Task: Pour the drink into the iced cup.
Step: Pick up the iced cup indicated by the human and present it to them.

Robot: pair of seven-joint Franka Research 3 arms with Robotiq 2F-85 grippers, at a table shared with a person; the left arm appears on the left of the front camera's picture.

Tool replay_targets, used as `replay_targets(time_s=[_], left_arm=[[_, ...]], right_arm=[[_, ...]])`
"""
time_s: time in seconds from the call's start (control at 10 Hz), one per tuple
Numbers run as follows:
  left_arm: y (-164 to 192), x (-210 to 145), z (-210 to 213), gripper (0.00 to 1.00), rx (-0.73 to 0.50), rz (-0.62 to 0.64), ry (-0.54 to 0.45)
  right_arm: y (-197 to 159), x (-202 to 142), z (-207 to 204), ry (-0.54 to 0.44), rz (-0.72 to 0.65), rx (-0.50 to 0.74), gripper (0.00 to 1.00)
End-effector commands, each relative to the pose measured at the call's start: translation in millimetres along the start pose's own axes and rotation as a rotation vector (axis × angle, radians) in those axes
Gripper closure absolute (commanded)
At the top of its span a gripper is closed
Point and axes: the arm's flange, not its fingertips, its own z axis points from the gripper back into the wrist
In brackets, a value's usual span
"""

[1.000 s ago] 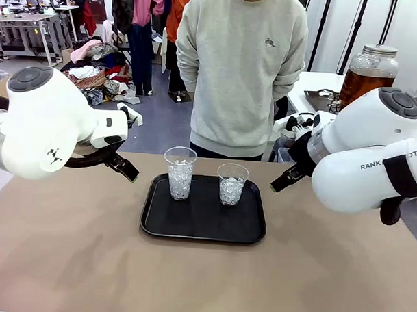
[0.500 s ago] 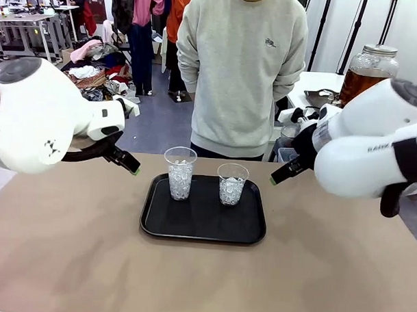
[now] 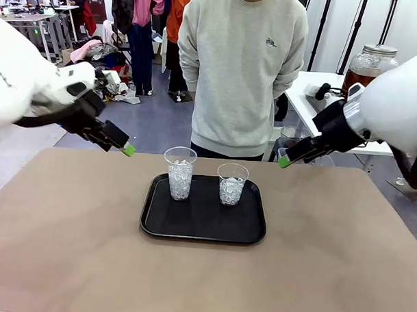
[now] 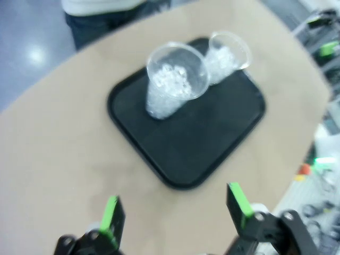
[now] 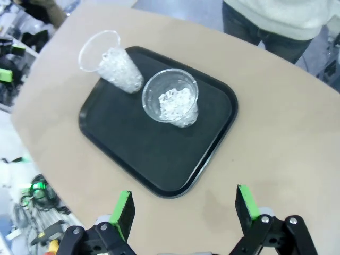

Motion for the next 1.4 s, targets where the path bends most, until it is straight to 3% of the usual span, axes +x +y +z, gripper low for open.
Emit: replay_targets(time_s=[0.0, 0.5, 0.6, 0.7, 0.8, 1.1, 1.3], left_arm=[[28, 3, 16, 0.00, -0.087, 0.057, 0.047], [58, 3, 36, 0.00, -0.272, 0.149, 0.092], [58, 3, 37, 0.00, -0.275, 0.147, 0.119], [54, -3, 39, 0.00, -0.244, 0.151, 0.080], [54, -3, 39, 0.00, -0.244, 0.151, 0.080], [56, -2, 38, 0.00, -0.229, 0.166, 0.110], [81, 1, 39, 0.00, -0.313, 0.283, 0.022]], right_arm=[[-22, 6, 7, 0.025, -0.051, 0.138, 0.00], [-47, 9, 14, 0.071, -0.157, 0.336, 0.00], [-46, 10, 13, 0.085, -0.147, 0.322, 0.00], [-42, 10, 16, 0.101, -0.081, 0.253, 0.00], [-45, 1, 16, 0.085, -0.176, 0.312, 0.00], [-44, 2, 14, 0.106, -0.163, 0.283, 0.00], [-55, 15, 12, 0.073, -0.313, 0.350, 0.00]])
